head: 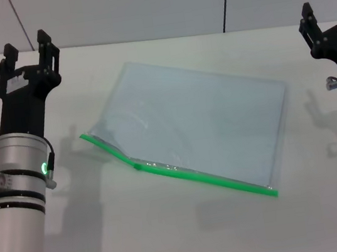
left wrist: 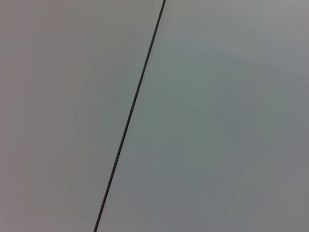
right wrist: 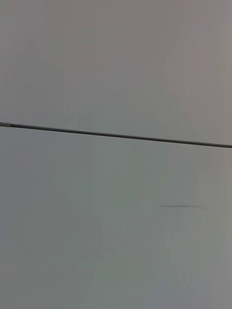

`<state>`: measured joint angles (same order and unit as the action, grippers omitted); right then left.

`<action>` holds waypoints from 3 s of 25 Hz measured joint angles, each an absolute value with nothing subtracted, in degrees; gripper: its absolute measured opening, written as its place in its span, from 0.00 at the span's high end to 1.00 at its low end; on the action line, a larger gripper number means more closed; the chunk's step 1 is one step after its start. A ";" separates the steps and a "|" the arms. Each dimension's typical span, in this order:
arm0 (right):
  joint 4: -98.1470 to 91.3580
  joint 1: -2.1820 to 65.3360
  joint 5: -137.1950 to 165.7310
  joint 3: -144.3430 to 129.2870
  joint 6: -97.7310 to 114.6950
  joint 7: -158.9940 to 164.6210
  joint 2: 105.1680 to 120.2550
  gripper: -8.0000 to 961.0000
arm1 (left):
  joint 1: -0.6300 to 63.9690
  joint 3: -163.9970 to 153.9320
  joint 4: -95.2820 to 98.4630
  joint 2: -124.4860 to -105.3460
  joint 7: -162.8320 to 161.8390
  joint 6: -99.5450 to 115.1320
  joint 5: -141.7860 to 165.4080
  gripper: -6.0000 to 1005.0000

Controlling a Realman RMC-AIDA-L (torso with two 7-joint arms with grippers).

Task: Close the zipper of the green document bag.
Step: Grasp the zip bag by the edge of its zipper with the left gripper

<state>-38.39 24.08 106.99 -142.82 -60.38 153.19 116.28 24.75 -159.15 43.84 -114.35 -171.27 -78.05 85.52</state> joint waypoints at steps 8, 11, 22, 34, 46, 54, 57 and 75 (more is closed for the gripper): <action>-38.32 24.10 106.96 -142.82 -60.38 153.18 116.28 0.27 | 23.71 -159.04 46.53 -113.42 -171.48 -78.73 85.71 0.33; -38.30 24.12 106.96 -142.83 -60.38 153.14 116.27 0.27 | 24.08 -159.41 47.79 -112.17 -171.44 -78.43 86.09 0.33; -38.39 24.34 106.96 -143.06 -60.38 152.88 116.28 0.27 | 23.77 -159.43 54.31 -108.46 -171.51 -76.62 86.32 0.33; -38.47 24.35 106.96 -142.89 -60.38 152.88 116.28 0.28 | 23.96 -154.23 56.77 -106.52 -171.56 -66.60 81.95 0.34; -38.54 24.35 106.96 -142.91 -60.38 152.91 116.28 0.28 | 24.24 -151.53 59.64 -105.88 -171.69 -59.48 83.96 0.34; -38.44 24.34 106.96 -142.86 -60.38 152.93 116.28 0.28 | 23.86 -150.51 58.70 -105.79 -171.66 -56.66 82.81 0.34; -38.36 24.34 106.96 -142.85 -60.38 153.08 116.28 0.28 | 23.00 -150.48 59.06 -105.91 -171.65 -56.80 83.40 0.34; -38.23 24.25 106.96 -142.85 -60.27 152.73 116.28 0.28 | 20.42 -154.16 54.32 -108.38 -150.50 -59.94 90.25 0.33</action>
